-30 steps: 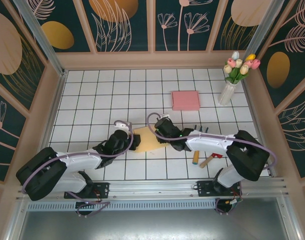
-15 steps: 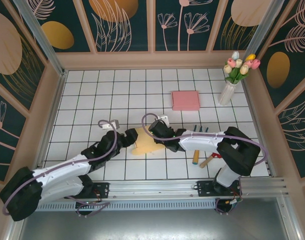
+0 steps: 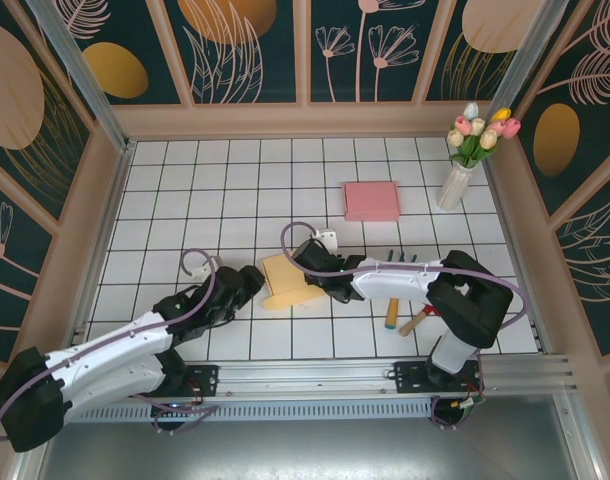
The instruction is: Fold the paper box
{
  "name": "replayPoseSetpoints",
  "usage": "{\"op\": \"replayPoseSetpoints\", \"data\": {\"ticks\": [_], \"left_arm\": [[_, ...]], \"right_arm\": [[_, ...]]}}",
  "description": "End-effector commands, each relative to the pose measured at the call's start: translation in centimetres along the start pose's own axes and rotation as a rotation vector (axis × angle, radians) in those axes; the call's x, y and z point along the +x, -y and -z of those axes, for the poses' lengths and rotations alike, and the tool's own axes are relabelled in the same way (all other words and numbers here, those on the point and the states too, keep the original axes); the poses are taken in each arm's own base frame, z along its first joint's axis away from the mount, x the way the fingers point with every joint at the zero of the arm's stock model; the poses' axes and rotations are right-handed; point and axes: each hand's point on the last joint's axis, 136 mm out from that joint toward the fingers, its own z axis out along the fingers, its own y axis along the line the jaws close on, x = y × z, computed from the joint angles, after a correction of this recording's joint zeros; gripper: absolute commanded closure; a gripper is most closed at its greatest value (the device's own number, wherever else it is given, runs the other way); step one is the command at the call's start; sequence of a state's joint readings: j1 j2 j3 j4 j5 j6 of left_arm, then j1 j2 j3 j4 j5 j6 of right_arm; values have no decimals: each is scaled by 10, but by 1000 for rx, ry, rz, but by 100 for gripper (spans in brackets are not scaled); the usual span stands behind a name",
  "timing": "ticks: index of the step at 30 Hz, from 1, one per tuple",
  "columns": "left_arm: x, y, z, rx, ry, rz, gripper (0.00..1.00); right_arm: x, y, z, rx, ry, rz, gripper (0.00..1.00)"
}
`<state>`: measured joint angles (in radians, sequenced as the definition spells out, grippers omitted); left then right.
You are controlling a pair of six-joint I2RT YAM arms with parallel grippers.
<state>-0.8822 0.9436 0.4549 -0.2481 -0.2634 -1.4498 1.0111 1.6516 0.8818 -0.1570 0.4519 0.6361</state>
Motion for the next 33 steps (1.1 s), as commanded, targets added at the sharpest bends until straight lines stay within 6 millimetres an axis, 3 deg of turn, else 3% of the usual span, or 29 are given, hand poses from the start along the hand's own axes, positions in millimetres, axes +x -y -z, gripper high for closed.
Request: {"op": "replayPoseSetpoints", "data": {"ticks": [1,7,15,26,33], "left_arm": [[9,2,0,-63,-22,17,20],[35,14,-14,-53,-91,13,25],[50,21,-18,-35,-113,35,31],[31,21,-20,-88,0,-10,30],[11,19,-8,-150,88,-10,19]], "right_arm": [[21,10,0,29,-55,21,52],[25,13,0,28,-58,22,53],[31,10,2,-19,-63,3,54],[46,-18,17,-230,-79,-100,56],[58,-26,30,-280,-54,-222,56]]}}
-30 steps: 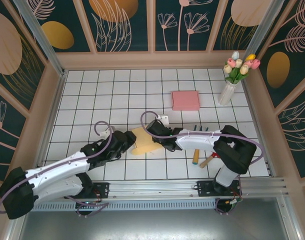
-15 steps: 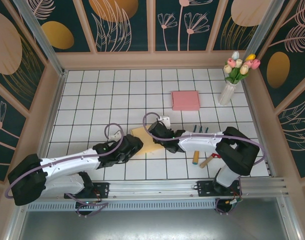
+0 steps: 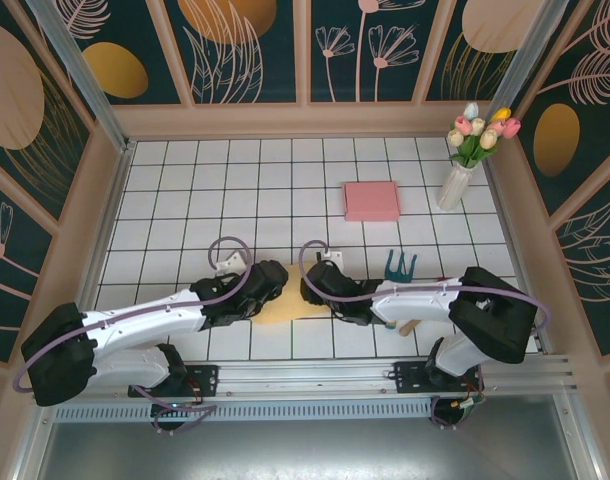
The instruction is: Fold the paper box
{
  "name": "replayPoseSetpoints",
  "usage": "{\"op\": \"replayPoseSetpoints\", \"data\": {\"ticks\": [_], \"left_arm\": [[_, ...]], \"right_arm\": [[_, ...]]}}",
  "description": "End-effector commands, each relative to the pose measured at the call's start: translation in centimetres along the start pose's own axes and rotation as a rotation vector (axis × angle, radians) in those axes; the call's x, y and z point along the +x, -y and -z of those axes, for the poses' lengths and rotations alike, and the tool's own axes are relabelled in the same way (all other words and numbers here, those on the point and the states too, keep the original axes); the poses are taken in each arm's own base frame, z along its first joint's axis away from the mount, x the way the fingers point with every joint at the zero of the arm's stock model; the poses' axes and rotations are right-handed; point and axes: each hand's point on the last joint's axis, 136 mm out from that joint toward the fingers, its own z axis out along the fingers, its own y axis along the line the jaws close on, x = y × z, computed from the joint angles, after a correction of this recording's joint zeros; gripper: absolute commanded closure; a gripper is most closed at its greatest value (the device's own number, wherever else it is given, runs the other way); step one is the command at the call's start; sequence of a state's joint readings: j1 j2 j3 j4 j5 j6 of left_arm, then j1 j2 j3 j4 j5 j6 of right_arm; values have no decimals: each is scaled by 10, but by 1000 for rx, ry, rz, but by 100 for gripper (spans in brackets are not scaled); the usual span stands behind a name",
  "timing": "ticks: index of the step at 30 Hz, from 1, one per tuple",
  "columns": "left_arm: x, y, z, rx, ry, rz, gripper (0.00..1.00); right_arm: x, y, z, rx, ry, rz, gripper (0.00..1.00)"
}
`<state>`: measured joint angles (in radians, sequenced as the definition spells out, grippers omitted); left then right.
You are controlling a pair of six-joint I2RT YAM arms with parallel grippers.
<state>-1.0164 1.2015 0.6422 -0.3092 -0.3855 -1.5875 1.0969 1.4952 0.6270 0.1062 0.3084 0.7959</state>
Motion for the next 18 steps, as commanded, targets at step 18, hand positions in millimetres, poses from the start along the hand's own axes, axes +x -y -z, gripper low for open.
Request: {"op": "replayPoseSetpoints", "data": {"ticks": [18], "left_arm": [[-34,-45,15,-169,170,-45,17]], "right_arm": [[20,-8,7,0,37,-121,56]]}}
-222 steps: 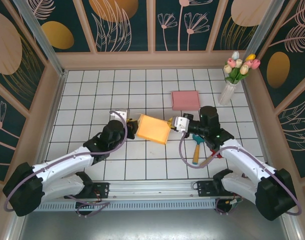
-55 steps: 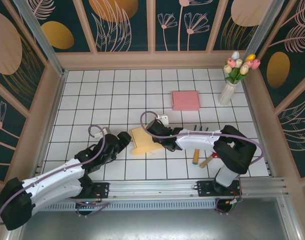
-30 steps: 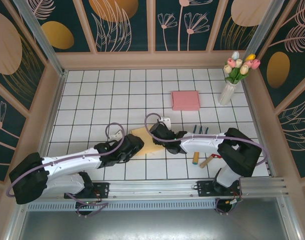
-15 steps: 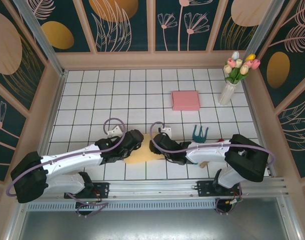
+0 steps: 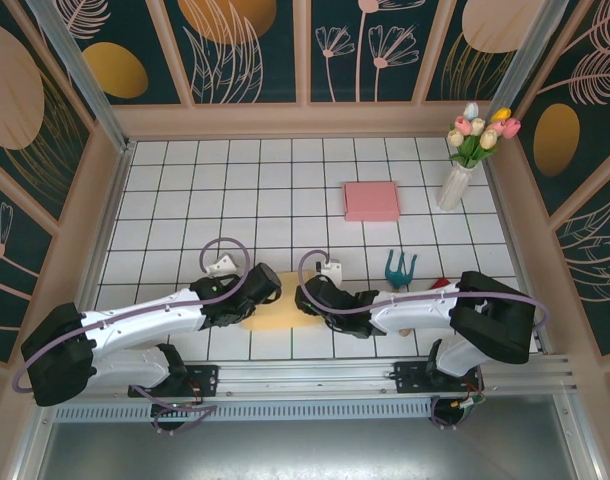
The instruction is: Fold the paper box
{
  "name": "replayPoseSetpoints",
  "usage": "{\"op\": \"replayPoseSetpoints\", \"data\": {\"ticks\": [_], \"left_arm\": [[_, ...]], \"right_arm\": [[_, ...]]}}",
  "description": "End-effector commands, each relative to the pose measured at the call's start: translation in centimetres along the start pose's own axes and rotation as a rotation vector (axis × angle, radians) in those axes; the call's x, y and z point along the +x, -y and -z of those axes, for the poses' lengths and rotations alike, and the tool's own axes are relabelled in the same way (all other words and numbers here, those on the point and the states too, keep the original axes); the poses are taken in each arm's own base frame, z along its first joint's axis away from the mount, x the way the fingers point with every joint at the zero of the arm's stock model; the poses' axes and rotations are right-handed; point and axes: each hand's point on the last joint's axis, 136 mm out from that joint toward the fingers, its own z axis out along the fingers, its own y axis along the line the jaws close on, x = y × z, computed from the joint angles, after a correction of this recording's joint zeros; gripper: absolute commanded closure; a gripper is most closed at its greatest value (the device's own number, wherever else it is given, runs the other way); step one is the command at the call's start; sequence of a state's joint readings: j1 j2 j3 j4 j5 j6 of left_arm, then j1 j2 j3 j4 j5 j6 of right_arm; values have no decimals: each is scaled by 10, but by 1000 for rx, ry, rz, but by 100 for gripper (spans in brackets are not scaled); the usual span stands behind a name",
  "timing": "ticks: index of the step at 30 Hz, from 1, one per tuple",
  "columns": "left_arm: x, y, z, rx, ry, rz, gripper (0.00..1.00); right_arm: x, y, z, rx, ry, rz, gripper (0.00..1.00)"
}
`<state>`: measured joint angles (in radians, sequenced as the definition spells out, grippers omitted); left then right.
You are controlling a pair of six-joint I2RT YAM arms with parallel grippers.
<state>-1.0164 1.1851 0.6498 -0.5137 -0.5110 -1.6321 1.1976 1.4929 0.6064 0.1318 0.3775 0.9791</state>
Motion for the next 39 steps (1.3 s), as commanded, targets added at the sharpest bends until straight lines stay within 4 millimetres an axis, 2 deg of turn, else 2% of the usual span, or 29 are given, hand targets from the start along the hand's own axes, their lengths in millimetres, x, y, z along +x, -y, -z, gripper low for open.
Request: {"op": "replayPoseSetpoints", "data": {"ticks": [1,5,10,16,21,25,28,39], "left_arm": [[-6,-7,3,-6,25,-10,17],[8,1,-8,40,-20,-35,17],[24,28,-15,134,-73,-58,18],[26,46,-25,135,-55,-99,19],[28,69,-40,182,-93,-111,20],[23,79,-46,170,-104,-131,21],[14,74,-45,110,-92,-155,20],[-4,32,-22,-129,-89,-289,10]], "right_arm": [[1,6,0,24,22,-7,56],[1,3,0,12,28,-18,56],[5,-1,3,-9,28,-29,57],[0,2,8,-25,56,-57,57],[-5,11,15,-24,97,-92,57],[-9,21,21,-11,123,-109,57],[-13,25,26,-2,137,-108,57],[-13,29,29,15,138,-95,57]]}}
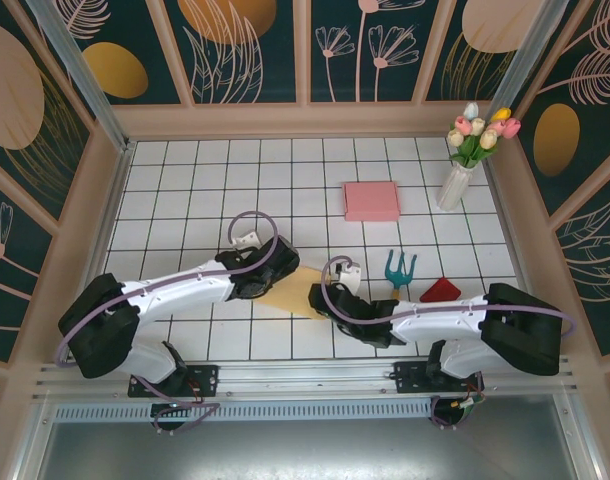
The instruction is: Fold the paper box
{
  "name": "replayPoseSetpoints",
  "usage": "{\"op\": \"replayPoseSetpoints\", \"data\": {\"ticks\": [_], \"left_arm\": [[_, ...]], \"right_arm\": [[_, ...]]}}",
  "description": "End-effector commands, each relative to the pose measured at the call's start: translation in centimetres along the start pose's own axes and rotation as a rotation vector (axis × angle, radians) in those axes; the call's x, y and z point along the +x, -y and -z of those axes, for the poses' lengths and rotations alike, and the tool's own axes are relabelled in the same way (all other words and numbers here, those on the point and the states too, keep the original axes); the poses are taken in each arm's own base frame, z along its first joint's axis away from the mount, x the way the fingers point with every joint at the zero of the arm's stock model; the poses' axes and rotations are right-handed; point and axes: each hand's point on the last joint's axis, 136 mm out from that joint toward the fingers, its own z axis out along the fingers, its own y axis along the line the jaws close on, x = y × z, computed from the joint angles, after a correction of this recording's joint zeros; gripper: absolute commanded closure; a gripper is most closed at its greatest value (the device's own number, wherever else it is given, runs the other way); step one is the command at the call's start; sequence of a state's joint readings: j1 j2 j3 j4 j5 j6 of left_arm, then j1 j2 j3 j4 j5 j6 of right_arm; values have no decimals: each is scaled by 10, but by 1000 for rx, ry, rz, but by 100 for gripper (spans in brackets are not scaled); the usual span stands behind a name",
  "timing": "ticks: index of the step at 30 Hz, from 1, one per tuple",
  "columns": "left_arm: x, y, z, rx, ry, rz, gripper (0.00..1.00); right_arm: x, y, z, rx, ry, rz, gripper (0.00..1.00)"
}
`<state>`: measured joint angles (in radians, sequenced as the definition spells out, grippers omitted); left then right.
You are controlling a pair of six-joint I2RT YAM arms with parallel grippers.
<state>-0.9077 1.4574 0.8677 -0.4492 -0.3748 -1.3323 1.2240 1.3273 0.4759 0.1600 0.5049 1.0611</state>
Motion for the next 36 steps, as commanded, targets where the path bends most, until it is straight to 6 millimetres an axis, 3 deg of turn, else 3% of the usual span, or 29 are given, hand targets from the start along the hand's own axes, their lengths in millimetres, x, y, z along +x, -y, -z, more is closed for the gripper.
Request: {"op": "replayPoseSetpoints", "data": {"ticks": [1,6,14,24,36], "left_arm": [[-3,-28,10,-114,-9,-96,10],[6,-43,15,-108,-46,-109,11],[2,-40,31,-36,-42,-61,13],[22,-37,16,-69,-115,-90,13],[38,-21,15,-44,-146,-104,13]], "right_arm": [[0,8,1,27,11,0,57],[3,10,-2,40,3,6,57],[15,24,-9,91,-22,23,57],[20,33,-10,112,-28,30,57],[22,38,-12,121,-28,42,57]]}}
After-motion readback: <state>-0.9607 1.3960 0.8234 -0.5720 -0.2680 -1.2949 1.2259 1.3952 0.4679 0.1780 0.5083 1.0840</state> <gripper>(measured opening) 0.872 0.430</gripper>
